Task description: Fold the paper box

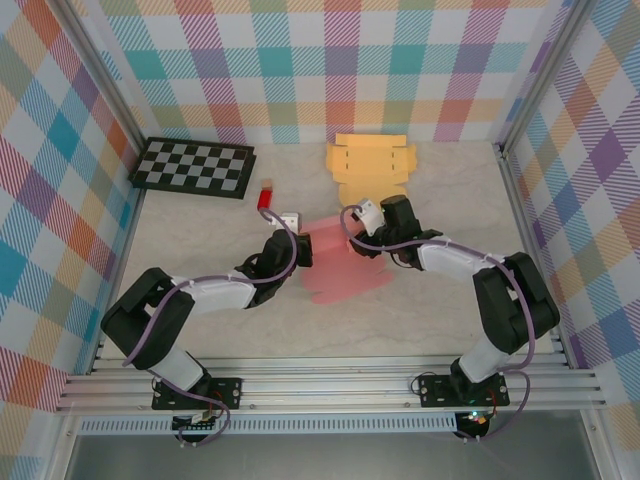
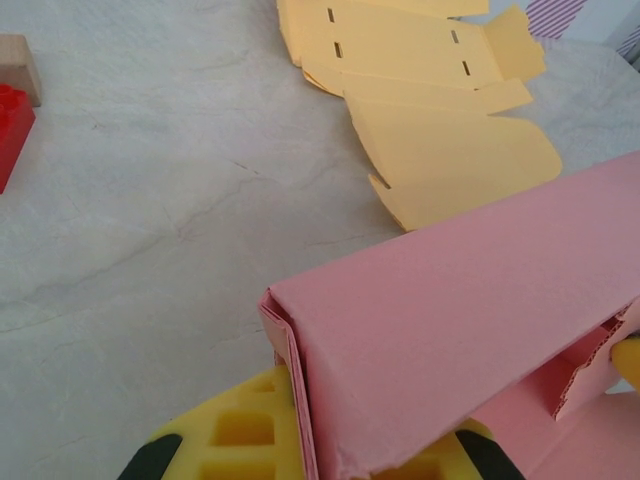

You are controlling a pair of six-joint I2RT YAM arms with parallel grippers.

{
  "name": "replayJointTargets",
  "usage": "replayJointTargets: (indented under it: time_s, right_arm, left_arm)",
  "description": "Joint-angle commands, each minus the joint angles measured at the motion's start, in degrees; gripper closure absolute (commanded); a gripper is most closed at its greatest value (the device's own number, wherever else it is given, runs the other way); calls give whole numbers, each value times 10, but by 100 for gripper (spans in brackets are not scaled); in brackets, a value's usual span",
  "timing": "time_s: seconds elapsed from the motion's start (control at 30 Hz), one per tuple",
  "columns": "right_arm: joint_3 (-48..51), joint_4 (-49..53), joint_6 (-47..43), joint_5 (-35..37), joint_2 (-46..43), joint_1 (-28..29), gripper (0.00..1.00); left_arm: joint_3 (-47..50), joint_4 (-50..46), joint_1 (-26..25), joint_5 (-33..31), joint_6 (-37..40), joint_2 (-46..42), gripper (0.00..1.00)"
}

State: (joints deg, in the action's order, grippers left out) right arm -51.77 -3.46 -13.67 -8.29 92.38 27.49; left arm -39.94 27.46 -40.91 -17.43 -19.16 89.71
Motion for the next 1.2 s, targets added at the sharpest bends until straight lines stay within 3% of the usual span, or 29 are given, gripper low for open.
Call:
replayJointTargets:
  time_s: [0.0,0.03,0.1,0.27,0.47,0.8,1.0,1.17]
  right_arm:
    - [-7,-69,6,-13,-12,1,69]
    - [-9,-71,10,-11,-11,1,68]
    - [-12,-72,11,-6,-5,1,52]
    - [-12,-66,4,-38,-5,-15,46]
    - [-9,-48,20,-147,-22,-67,35]
    - [-36,29,-22,-281,-28,-82,35]
    - [-43,47,-31,-267,-43,-83,53]
    - [-50,87,-27,-235,-57,-82,40]
  left_arm:
    - [-27,33,-22,109,-10,-30,100]
    - [-30,31,-22,113,-10,-28,100]
    - [-34,32,-22,120,-13,-24,100]
    - [-31,36,-22,124,-14,-28,100]
    - [-24,38,-22,131,-10,-41,100]
    - [-25,69,-22,172,-15,-33,100]
    - [-30,58,-22,168,-14,-36,100]
    - [-56,-40,-22,81,-16,-35,100]
